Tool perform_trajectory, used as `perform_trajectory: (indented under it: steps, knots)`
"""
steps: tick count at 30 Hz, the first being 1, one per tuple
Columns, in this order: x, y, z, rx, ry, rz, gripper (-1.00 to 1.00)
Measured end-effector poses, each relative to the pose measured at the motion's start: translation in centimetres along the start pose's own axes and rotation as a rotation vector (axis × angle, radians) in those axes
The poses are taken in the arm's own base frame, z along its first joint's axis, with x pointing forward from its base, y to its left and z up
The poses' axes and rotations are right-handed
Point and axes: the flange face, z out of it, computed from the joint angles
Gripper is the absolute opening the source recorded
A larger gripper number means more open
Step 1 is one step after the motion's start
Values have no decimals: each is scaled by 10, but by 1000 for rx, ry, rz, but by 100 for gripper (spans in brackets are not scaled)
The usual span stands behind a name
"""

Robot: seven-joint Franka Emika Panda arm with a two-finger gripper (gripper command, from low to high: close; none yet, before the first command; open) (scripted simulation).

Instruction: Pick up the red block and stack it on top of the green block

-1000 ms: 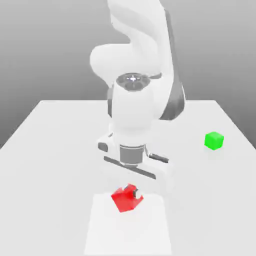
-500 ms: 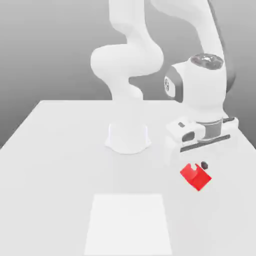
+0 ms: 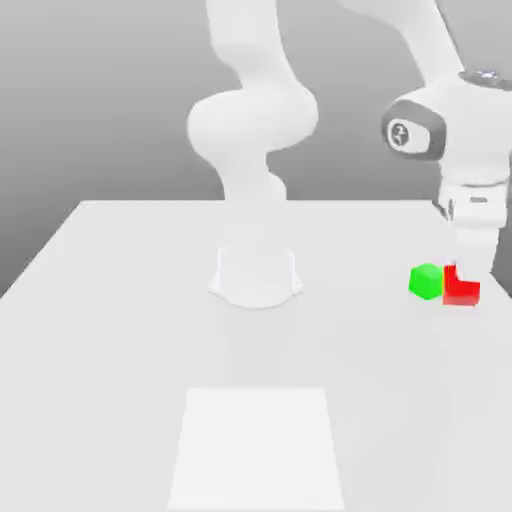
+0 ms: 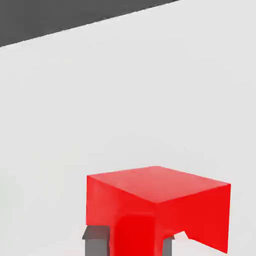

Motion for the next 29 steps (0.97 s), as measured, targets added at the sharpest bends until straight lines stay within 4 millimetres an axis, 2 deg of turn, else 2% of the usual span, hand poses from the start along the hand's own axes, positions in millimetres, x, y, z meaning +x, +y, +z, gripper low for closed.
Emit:
perform_trajectory:
  steps: [7, 14, 17, 29]
  knots:
    - [-42, -68, 6, -33, -21, -473, -100]
    - [-95, -117, 20, -82, -58, -930, -100]
    - [-100, -120, 28, -100, -63, -979, -100]
    - [-98, -115, 61, -128, -70, -986, -100]
